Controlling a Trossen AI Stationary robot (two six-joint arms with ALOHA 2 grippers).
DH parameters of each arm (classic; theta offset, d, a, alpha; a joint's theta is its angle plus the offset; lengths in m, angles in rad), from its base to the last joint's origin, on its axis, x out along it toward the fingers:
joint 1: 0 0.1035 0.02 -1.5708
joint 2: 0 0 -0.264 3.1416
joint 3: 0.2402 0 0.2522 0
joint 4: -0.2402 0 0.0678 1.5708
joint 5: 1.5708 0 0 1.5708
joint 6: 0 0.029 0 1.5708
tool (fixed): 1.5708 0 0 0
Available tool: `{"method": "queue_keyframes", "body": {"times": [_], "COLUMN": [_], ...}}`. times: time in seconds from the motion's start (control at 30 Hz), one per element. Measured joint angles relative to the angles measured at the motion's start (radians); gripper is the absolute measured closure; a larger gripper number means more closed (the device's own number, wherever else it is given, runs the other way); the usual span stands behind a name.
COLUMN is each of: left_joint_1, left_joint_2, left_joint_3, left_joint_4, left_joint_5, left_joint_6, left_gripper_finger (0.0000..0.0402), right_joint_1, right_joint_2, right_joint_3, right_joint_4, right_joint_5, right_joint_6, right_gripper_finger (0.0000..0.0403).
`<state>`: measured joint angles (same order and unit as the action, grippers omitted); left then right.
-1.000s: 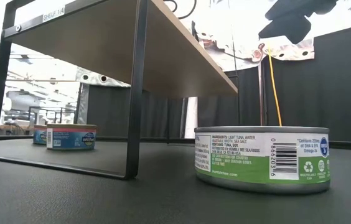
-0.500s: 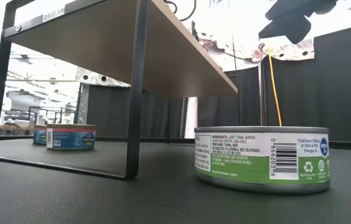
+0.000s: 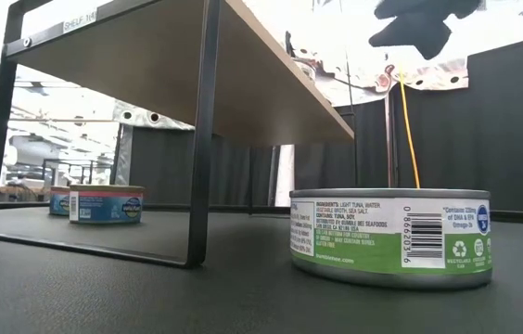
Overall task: Stack canned seafood by type on shelf
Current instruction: Put the blue tuna can on the shelf
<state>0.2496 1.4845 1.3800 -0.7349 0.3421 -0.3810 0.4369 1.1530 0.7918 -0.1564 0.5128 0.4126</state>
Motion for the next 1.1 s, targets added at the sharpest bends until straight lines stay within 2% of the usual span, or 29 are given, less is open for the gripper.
{"method": "queue_keyframes", "body": {"times": [0.1, 0.3, 0.6, 0.77, 1.0, 1.1], "left_joint_1": [-0.002, -0.084, -0.2, -0.219, -0.232, -0.233], "left_joint_2": [-0.083, -0.226, -0.323, -0.329, -0.375, -0.4], "left_joint_3": [0.0, 0.0, 0.0, -0.015, -0.187, -0.225], "left_joint_4": [-0.054, -0.148, -0.177, -0.183, -0.044, -0.009], "left_joint_5": [-0.106, -0.42, -0.668, -0.697, -0.72, -0.74], "left_joint_6": [0.102, 0.259, 0.285, 0.282, 0.272, 0.255], "left_gripper_finger": [0.0133, 0.0133, 0.0133, 0.0133, 0.0133, 0.0133], "right_joint_1": [-0.024, -0.05, -0.072, -0.092, -0.104, -0.104], "right_joint_2": [0.08, 0.157, 0.247, 0.273, 0.297, 0.296], "right_joint_3": [0.0, -0.001, 0.0, 0.0, 0.0, 0.0], "right_joint_4": [0.109, 0.213, 0.263, 0.272, 0.318, 0.307], "right_joint_5": [0.007, 0.046, 0.061, 0.065, 0.058, 0.058], "right_joint_6": [-0.066, -0.113, -0.113, -0.114, -0.136, -0.138], "right_gripper_finger": [0.0193, 0.0193, 0.022, 0.0244, 0.0259, 0.0259]}}
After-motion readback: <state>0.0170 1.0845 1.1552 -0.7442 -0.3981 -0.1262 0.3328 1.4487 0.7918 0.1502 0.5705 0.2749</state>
